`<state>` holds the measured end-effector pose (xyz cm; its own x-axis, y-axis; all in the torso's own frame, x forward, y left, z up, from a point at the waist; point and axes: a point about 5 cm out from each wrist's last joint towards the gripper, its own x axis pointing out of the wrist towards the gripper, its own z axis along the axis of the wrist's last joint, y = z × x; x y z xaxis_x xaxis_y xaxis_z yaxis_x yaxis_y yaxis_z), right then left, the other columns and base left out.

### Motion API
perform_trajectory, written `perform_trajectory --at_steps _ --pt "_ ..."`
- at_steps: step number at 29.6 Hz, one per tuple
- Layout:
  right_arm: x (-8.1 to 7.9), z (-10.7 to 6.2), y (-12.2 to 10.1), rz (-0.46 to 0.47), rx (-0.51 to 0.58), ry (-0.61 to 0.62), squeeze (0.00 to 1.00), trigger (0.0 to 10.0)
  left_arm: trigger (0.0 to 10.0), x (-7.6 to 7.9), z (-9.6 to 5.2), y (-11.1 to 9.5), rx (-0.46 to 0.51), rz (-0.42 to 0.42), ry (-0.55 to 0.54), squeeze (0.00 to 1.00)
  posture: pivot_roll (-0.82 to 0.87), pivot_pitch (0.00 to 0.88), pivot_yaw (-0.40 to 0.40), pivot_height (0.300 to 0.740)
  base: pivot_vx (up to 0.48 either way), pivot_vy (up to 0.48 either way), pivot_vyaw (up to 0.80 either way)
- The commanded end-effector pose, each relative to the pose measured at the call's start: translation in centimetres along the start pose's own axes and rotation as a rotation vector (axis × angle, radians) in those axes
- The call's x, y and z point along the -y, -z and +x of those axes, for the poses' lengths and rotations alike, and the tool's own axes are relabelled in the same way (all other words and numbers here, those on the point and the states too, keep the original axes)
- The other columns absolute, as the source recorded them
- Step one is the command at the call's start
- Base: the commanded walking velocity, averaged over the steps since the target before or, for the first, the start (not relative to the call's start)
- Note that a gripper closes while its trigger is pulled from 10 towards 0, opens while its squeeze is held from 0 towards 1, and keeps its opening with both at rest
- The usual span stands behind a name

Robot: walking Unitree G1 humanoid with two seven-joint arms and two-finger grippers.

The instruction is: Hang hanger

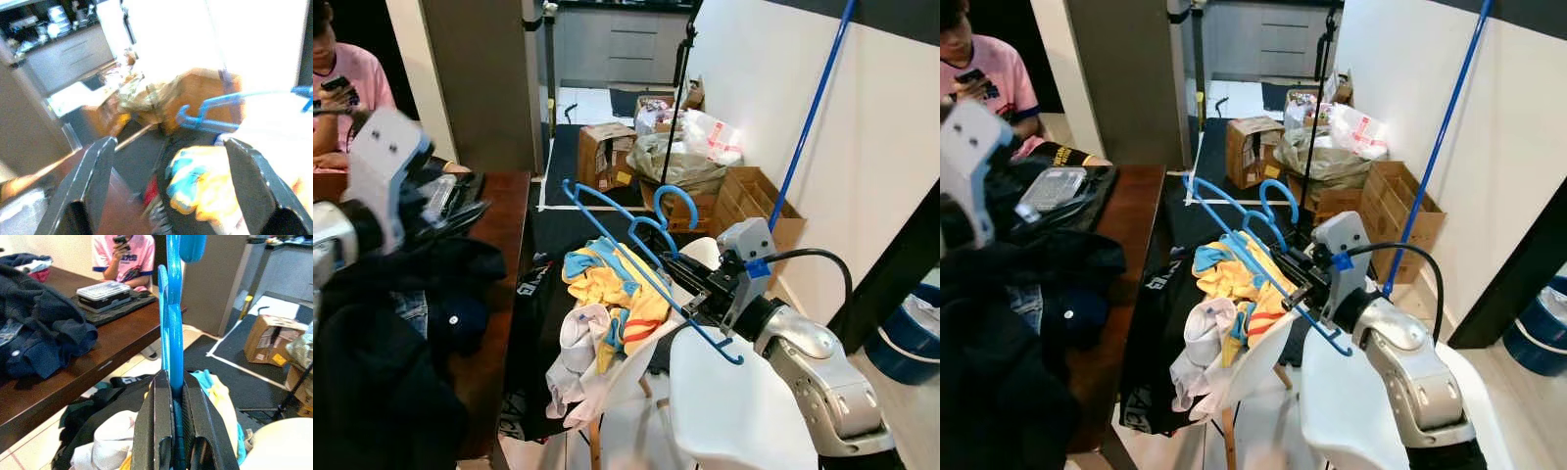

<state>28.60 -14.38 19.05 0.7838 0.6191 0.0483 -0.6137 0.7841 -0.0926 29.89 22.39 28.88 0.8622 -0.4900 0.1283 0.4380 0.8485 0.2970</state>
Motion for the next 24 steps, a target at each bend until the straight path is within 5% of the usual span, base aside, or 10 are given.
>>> perform_trajectory --at_steps 1,2,6,13,18,24 --pt "0.1 0.1 -0.3 -0.005 0.021 0.011 0.0 10.0 10.0 1.3 0.5 0.4 0.037 -0.063 0.004 0.0 0.06 0.0 -0.049 0.74 0.0 0.0 0.0" --pt "0.1 0.1 -0.3 -0.005 0.021 0.011 0.0 10.0 10.0 1.3 0.5 0.4 0.037 -0.063 0.004 0.0 0.06 0.0 -0.049 0.74 0.0 0.0 0.0" --pt "0.2 0.3 -0.9 0.014 0.053 0.026 0.0 10.0 10.0 6.1 2.5 2.3 0.075 -0.248 0.009 0.0 0.06 0.0 -0.053 0.74 -0.389 0.0 0.0" --pt "0.0 0.7 -0.9 0.026 0.061 0.027 0.0 10.0 10.0 9.7 3.8 3.5 0.055 -0.321 0.04 0.0 0.07 0.0 -0.056 0.74 -0.412 0.0 0.0" --pt "-0.1 0.8 -0.8 0.029 0.062 0.026 0.0 10.0 10.0 9.9 4.0 3.6 0.059 -0.318 0.025 0.0 0.07 0.0 -0.054 0.74 -0.388 0.0 0.0" --pt "-0.4 0.9 -0.6 0.03 0.057 0.022 0.0 10.0 10.0 8.1 4.1 3.4 0.077 -0.296 -0.087 0.0 0.07 0.0 -0.049 0.74 -0.213 0.0 0.0"
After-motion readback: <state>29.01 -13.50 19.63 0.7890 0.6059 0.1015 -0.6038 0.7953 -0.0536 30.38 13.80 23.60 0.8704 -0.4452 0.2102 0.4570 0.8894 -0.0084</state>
